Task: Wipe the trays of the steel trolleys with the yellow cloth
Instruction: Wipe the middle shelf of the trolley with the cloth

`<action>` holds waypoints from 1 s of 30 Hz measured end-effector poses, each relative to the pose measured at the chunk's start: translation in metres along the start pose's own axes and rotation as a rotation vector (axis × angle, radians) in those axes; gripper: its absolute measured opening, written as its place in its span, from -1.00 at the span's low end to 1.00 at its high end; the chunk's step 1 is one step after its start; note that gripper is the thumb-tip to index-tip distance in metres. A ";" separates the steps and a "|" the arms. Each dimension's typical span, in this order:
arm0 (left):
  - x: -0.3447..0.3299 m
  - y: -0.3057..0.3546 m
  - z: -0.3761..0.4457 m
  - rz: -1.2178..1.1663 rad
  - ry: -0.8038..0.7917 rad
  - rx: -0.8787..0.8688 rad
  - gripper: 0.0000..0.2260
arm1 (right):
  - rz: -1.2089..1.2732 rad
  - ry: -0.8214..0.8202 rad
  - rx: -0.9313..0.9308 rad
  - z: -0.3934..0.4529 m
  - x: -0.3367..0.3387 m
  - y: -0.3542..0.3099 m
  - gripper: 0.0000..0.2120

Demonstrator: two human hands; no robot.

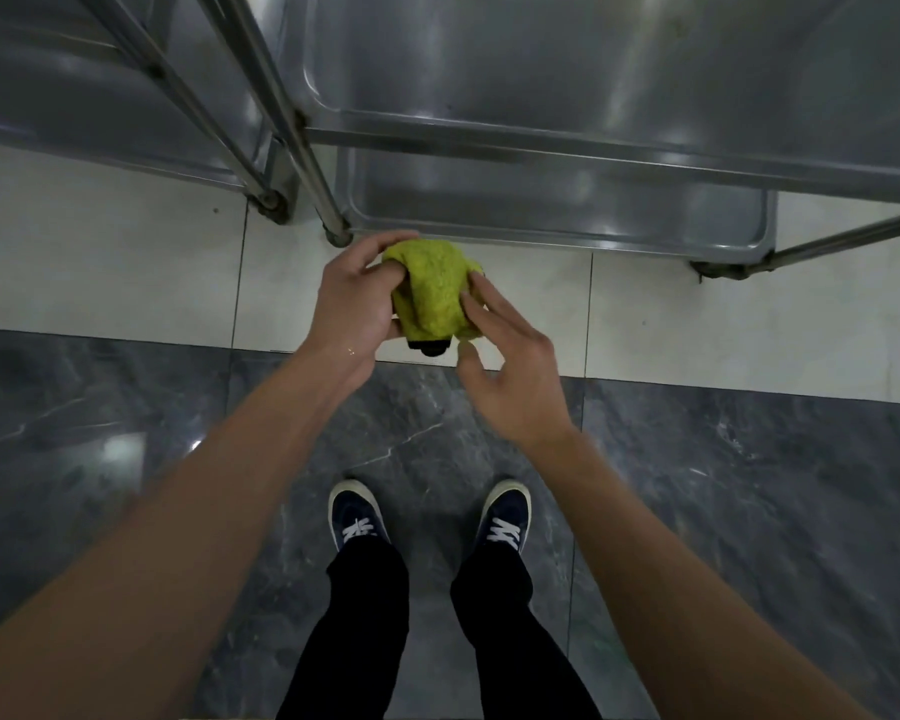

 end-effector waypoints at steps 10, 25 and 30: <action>-0.015 0.044 0.031 0.060 -0.079 -0.439 -0.71 | 0.596 0.395 -0.534 0.065 0.001 0.038 -0.75; -0.064 0.127 0.022 0.271 -0.241 -0.944 -0.74 | 1.225 0.303 -0.462 0.154 0.037 0.018 -0.72; -0.029 0.127 0.058 0.551 0.144 -1.039 -0.88 | 1.150 0.409 -0.382 0.177 0.037 0.041 -0.65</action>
Point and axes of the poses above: each hand's wrist, its own z-axis towards the middle knuckle, its own x-axis out of the back of the hand, y = z × x, the point moved 9 cm from there along z, towards the middle knuckle, and after that the axes turned 7 degrees about z, right-handed, at the moved point
